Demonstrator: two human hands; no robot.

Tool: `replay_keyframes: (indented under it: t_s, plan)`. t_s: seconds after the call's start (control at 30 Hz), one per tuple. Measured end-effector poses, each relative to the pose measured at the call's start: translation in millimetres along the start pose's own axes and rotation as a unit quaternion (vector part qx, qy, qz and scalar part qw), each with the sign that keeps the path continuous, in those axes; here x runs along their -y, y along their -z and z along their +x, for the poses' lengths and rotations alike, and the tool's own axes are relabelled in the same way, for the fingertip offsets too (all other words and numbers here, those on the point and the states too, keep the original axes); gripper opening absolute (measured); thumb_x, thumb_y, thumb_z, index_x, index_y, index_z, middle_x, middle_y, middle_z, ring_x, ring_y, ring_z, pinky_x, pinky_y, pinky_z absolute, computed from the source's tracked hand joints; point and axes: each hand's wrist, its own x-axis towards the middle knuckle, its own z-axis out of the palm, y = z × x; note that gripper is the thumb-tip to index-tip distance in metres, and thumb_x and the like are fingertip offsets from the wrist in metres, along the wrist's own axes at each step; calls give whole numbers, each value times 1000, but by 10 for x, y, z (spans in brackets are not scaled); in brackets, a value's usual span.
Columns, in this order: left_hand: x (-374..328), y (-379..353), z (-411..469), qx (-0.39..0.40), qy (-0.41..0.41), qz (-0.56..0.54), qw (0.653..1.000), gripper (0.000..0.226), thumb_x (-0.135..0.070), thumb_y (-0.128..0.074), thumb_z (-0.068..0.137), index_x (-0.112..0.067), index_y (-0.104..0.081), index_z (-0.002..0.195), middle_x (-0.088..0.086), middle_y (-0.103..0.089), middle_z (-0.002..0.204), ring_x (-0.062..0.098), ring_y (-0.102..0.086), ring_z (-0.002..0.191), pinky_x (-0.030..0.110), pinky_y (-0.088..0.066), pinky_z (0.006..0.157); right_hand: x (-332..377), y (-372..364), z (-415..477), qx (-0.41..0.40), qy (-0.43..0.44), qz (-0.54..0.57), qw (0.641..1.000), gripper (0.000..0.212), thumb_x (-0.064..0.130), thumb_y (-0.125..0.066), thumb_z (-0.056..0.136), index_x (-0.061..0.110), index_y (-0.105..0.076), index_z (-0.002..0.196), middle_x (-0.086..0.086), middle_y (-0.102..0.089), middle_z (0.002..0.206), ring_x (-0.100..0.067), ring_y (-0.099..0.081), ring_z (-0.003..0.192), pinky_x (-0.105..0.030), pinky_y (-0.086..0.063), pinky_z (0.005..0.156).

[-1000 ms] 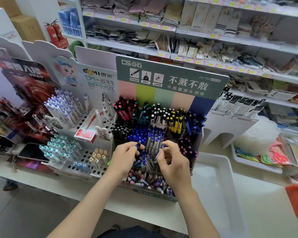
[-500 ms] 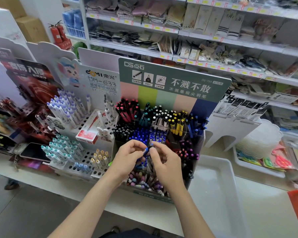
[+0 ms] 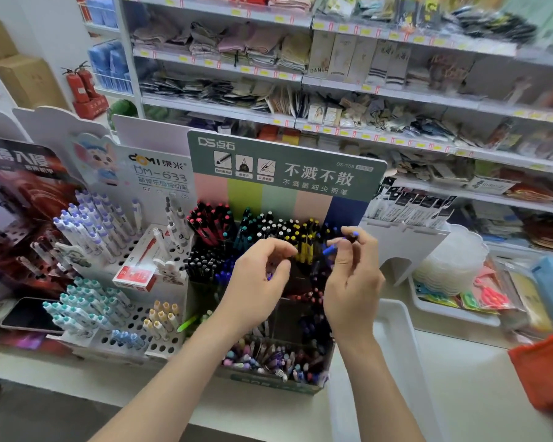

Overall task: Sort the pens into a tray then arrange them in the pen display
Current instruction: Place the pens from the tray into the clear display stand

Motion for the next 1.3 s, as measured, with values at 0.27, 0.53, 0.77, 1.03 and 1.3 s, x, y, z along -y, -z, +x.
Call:
replay_keyframes:
  t_s: [0.27, 0.53, 0.77, 1.03, 1.3]
  plan:
    - [-49, -277, 243, 37, -109, 134, 984, 35, -1, -54, 102, -18, -66, 130, -8, -55, 129, 9, -53, 124, 26, -44, 110, -430, 83, 163, 11, 109, -104, 988, 17, 14, -51, 111, 10, -53, 128, -8, -70, 108, -23, -67, 90, -39, -57, 81]
    - [-35, -404, 232, 51, -83, 173, 980, 58, -5, -60, 100, -15, -46, 155, -4, -47, 145, 12, -48, 135, 28, -40, 117, -617, 23, 184, 88, 85, -234, 964, 32, 21, -61, 105, 14, -70, 134, -14, -59, 135, -32, -54, 121, -50, -51, 101]
    - [31, -422, 223, -3, -38, 207, 978, 69, -11, -68, 99, -16, -36, 160, 1, -38, 142, 21, -60, 109, 31, -51, 93, -631, 170, 210, 203, 42, -191, 959, 70, 11, -78, 89, 9, -51, 153, -7, -62, 138, -24, -56, 128, -37, -44, 115]
    - [-2, -371, 358, 44, -81, 186, 978, 58, -8, -70, 98, -19, -49, 151, -5, -50, 135, 13, -54, 121, 28, -46, 103, -597, 59, 411, 99, 0, -172, 980, 38, 5, -71, 97, 4, -67, 134, -14, -62, 126, -24, -62, 108, -31, -49, 100]
    - [51, -441, 289, -33, -87, 185, 978, 50, -1, -76, 91, -15, -55, 134, -3, -44, 125, 13, -54, 96, 30, -51, 87, -588, 62, 359, 150, -48, -205, 966, 73, 33, -78, 80, 7, -54, 143, -8, -63, 127, -25, -57, 117, -41, -50, 103]
